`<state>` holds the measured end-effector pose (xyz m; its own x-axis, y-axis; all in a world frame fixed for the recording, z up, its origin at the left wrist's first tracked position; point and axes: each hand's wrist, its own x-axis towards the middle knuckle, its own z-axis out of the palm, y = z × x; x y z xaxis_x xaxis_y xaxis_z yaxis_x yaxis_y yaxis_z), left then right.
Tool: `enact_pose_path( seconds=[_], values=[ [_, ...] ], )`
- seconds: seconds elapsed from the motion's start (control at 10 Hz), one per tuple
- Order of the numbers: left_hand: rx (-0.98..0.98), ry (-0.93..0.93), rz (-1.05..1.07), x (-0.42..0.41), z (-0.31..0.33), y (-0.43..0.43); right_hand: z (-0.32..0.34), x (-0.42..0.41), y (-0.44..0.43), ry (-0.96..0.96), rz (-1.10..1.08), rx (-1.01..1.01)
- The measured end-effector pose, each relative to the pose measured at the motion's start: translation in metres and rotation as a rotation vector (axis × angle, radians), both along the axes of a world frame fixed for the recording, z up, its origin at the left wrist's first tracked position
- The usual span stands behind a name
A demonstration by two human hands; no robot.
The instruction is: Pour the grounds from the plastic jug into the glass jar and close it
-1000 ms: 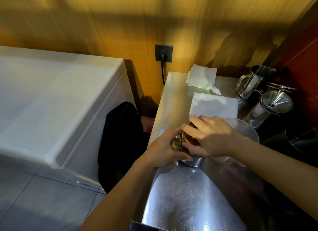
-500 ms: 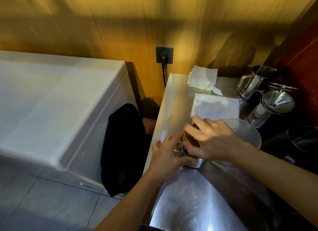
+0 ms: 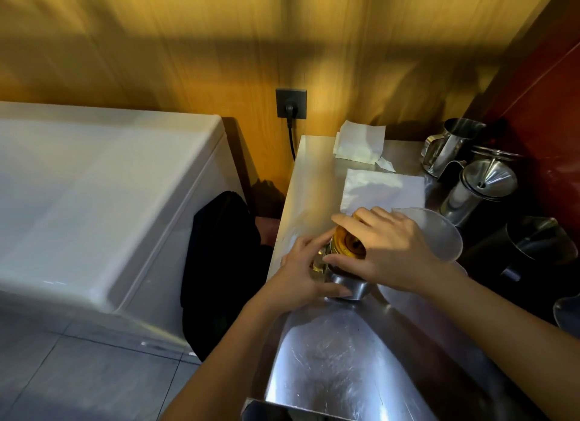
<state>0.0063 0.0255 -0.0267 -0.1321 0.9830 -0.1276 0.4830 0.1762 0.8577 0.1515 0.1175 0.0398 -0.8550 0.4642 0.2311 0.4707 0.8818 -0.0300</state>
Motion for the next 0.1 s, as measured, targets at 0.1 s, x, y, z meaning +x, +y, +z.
enact_pose_path(
  seconds=[0.1],
  values=[
    [0.035, -0.143, -0.041, -0.0168, 0.0160, -0.0070, 0.0039, 0.0064, 0.0058, 0.122, -0.062, -0.168]
  ],
)
